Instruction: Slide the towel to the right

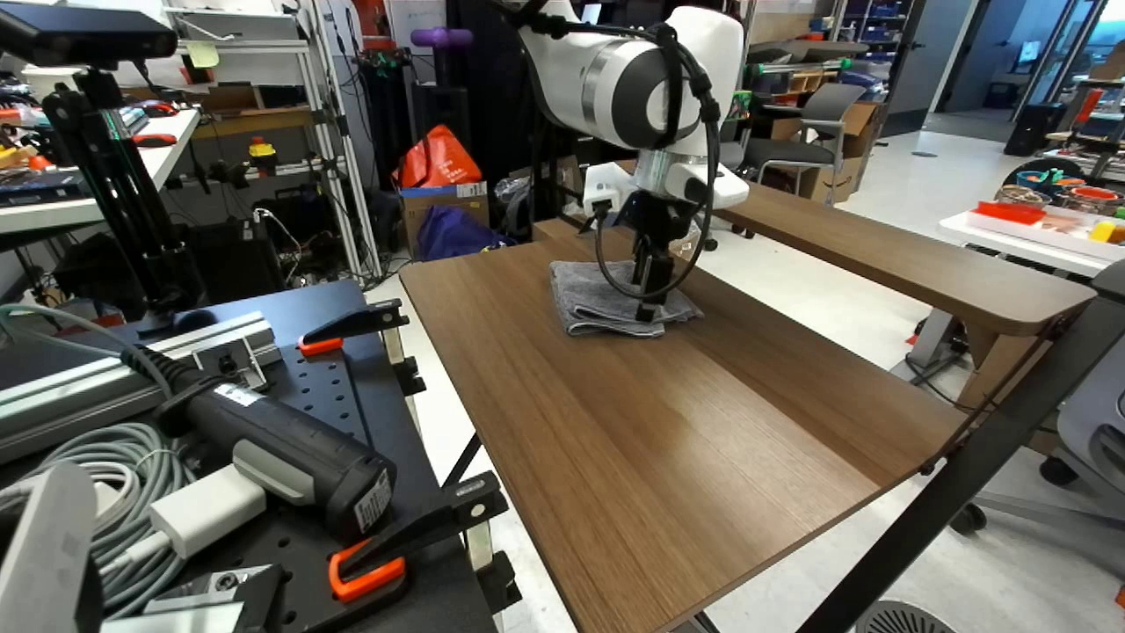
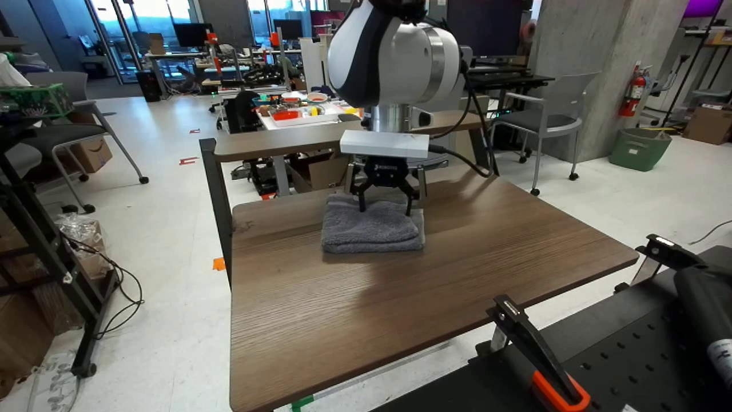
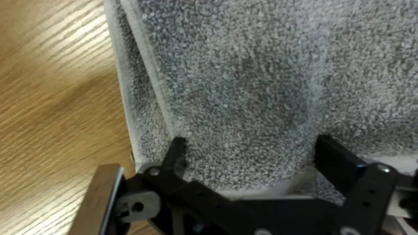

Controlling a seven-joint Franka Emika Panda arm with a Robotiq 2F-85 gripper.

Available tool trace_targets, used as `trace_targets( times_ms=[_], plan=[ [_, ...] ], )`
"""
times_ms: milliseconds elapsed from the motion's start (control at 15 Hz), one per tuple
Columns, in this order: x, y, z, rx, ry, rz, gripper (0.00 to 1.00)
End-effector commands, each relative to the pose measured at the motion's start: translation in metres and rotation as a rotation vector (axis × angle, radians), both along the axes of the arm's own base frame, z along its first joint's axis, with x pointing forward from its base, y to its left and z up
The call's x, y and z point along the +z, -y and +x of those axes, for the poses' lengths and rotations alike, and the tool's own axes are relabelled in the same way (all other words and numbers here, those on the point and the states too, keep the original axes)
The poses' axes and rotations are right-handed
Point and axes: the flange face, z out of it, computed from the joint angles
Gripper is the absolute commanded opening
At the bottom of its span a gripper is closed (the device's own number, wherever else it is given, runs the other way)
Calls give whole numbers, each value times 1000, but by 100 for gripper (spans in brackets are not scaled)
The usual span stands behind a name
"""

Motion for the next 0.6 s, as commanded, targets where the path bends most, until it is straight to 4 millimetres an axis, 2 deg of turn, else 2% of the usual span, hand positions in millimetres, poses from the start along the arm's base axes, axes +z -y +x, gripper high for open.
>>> trace_targets(
  times_ms=[0,400,533],
  plan=[
    [-16,38,-10,-68,-52,24,100],
    [-30,94,-32,-196,-109,50,100],
    [-25,114,-39,-255,-117,56,100]
  ],
)
